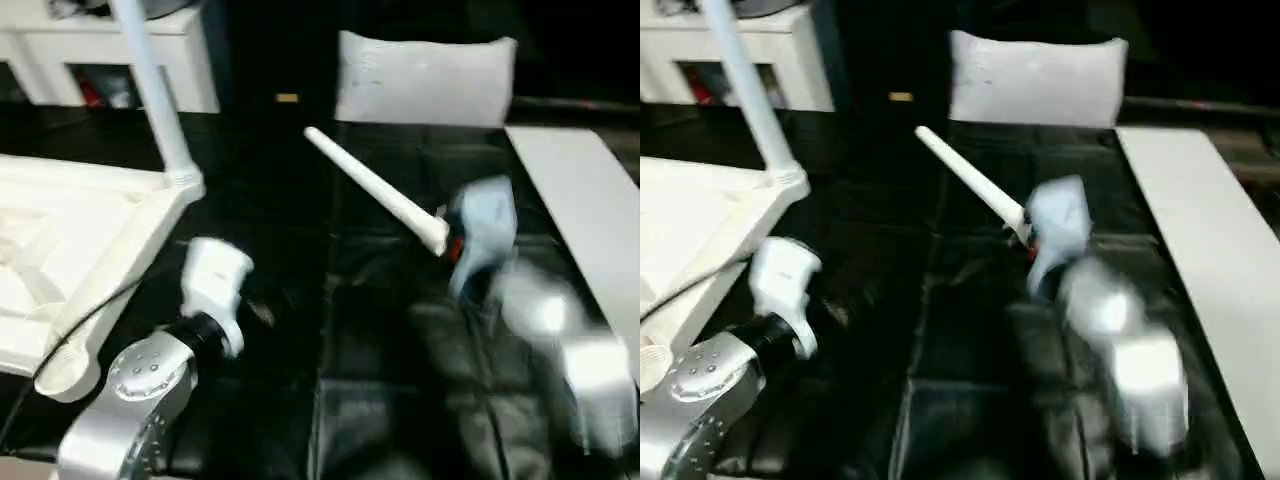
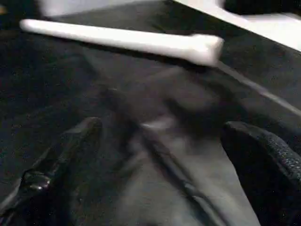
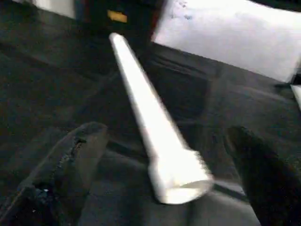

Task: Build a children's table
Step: Move to table, then pick table leg

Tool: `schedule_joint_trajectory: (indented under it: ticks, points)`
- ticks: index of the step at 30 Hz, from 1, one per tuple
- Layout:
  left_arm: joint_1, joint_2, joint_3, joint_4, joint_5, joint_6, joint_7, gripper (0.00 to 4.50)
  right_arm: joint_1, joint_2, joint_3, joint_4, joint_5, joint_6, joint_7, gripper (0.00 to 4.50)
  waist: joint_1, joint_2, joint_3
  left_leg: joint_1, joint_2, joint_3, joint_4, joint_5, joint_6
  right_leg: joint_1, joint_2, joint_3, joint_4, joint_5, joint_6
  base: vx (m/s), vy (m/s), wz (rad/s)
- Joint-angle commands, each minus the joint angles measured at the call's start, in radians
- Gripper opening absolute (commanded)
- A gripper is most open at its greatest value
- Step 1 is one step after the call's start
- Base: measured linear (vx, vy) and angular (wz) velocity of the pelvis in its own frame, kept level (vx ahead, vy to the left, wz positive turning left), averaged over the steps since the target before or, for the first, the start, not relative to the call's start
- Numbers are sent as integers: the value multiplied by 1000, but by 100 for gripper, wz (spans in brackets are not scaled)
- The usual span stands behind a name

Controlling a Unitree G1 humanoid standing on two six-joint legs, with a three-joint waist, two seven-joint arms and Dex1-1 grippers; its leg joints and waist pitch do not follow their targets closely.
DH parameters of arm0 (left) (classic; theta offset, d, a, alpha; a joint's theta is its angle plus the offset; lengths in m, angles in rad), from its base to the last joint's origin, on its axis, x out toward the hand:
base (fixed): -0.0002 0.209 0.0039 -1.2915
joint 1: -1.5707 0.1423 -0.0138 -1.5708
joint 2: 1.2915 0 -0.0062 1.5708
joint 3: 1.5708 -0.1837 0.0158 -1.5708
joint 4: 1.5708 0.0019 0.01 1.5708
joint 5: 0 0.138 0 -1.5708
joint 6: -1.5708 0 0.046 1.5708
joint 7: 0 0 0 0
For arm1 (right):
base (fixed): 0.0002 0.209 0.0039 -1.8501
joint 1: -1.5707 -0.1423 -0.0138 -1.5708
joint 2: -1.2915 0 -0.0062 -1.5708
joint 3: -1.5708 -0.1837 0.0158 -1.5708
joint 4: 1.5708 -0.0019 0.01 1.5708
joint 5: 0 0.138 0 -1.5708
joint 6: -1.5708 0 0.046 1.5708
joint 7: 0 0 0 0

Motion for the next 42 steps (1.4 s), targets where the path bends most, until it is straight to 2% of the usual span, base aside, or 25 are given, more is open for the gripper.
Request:
schedule_joint_trajectory:
  ticks: [1,3,4,5,6,7,8,9,10,11,12,13,14,15,16,17,18,19,20,21,22,24,27,28,42]
  points:
    - [-38,38,14,-36,-63,55,-59,444,-81,-29,18,166,-11,-58,84,450,-13,-4,-37,13,74,-46,-85,-476,-17,11,-79,11,-120,-809,-38,-52,-15,2]
    - [-57,72,20,-42,-87,66,-98,444,-141,-51,39,284,-27,-108,130,450,-29,3,-37,0,84,-56,-93,-526,-22,25,-76,-27,-115,-814,-22,-52,-10,-1]
    - [-65,88,25,-43,-94,77,-110,444,-169,-54,42,340,-26,-122,148,450,-34,13,-35,-14,105,-67,-115,-586,-32,44,-73,-34,-91,-714,-27,0,0,0]
    - [-72,99,29,-44,-99,88,-118,444,-191,-55,42,383,-25,-131,159,450,-35,22,-38,-19,118,-71,-127,-620,-40,55,-74,-37,-65,-635,-43,0,0,0]
    - [-78,118,34,-50,-115,101,-139,444,-228,-52,40,457,-24,-156,174,450,-27,21,-34,-35,143,-77,-166,-681,-51,71,-69,-21,5,-424,-76,-70,-30,1]
    - [-84,134,43,-57,-139,125,-161,444,-273,-46,34,545,-25,-186,190,450,-24,15,-30,-35,137,-70,-166,-682,-53,65,-72,-15,1,-432,-78,-66,-53,5]
    - [-89,146,49,-65,-157,143,-177,444,-311,-43,35,617,-27,-217,213,450,-23,7,-26,-31,124,-62,-156,-668,-53,53,-75,-10,-16,-500,-77,-66,-53,5]
    - [-91,166,51,-81,-178,164,-198,444,-370,-40,40,732,-37,-261,244,450,-20,-17,-31,17,66,-28,-72,-528,-41,0,-101,-17,-111,-822,-40,18,-72,9]
    - [-92,171,50,-86,-182,170,-200,444,-387,-41,46,766,-44,-276,252,450,-17,-30,-37,27,38,-12,1,-279,0,-4,-149,-7,-154,-983,-28,19,-62,-1]
    - [-95,177,50,-92,-191,182,-201,444,-414,-41,53,822,-53,-302,271,450,-9,-26,-32,11,43,-12,-2,-207,15,11,-156,-7,-156,-998,-20,19,-62,-1]
    - [-97,178,51,-98,-198,191,-197,444,-438,-36,55,868,-55,-319,289,450,0,6,-29,0,80,-25,-52,-238,23,27,-114,-46,-129,-851,-62,0,0,0]
    - [-97,177,51,-103,-204,197,-192,444,-459,-33,64,910,-63,-339,304,450,-6,15,-22,-4,102,-32,-73,-310,18,31,-93,-62,-118,-762,-76,0,0,0]
    - [-97,177,52,-104,-205,198,-191,444,-461,-32,64,915,-64,-342,305,450,-10,36,-17,-10,157,-52,-128,-524,-12,52,-63,-77,-60,-536,-100,0,0,0]
    - [-97,166,55,-107,-211,205,-171,444,-500,-17,71,999,-76,-383,319,450,-9,38,-11,-20,185,-60,-164,-627,-24,67,-55,-73,2,-399,-112,0,0,0]
    - [-98,160,58,-106,-213,209,-161,444,-519,-10,71,1041,-81,-404,320,450,18,51,-6,-40,213,-50,-230,-762,-41,80,-44,-58,113,-201,-122,-50,-19,3]
    - [-99,157,60,-108,-216,214,-156,444,-532,-4,74,1069,-85,-418,325,450,28,28,5,-40,209,-37,-237,-774,-26,69,-40,-36,132,-172,-104,-50,-19,3]
    - [-97,163,59,-115,-221,223,-159,444,-561,13,75,1138,-91,-446,340,450,33,-43,-21,31,86,15,-83,-488,-32,-2,-89,28,-44,-690,-57,13,-92,11]
    - [-94,166,57,-116,-221,225,-160,444,-566,18,78,1153,-96,-453,339,450,47,-47,-17,56,54,28,0,-306,-19,-42,-121,32,-103,-943,-22,24,-126,11]
    - [-92,168,55,-118,-221,226,-161,444,-570,21,80,1163,-99,-457,338,450,50,-47,-15,61,43,32,46,-163,-3,-55,-143,48,-145,-1091,0,24,-126,11]
    - [-89,180,51,-125,-223,236,-165,444,-596,39,83,1226,-115,-486,324,450,68,-42,-33,-36,52,8,-10,-9,23,55,-148,73,-82,-961,-7,55,-89,-6]
    - [-89,181,52,-126,-225,238,-166,444,-601,42,83,1237,-118,-490,320,450,83,-20,-35,-17,79,8,-54,24,20,18,-106,44,-65,-768,-79,76,-87,0]
    - [-91,182,55,-132,-234,248,-166,444,-622,56,89,1283,-137,-508,295,450,76,-1,-36,-21,105,14,-82,-41,33,23,-67,18,-31,-470,-209,47,-80,8]
    - [-95,186,52,-138,-249,263,-159,444,-664,75,110,1372,-182,-538,244,450,72,4,-47,-23,127,19,-89,-108,31,32,-62,12,-22,-307,-298,0,0,0]
    - [-95,186,52,-138,-249,263,-159,444,-664,75,110,1372,-182,-538,244,450,71,0,-43,-35,125,21,-91,-91,33,39,-61,11,-20,-273,-308,0,0,0]
    - [-84,215,57,-169,-292,293,-175,450,-745,68,108,1498,-235,-493,244,381,80,-5,-39,-27,129,36,-94,-88,25,42,-66,13,-26,-312,-280,0,0,0]
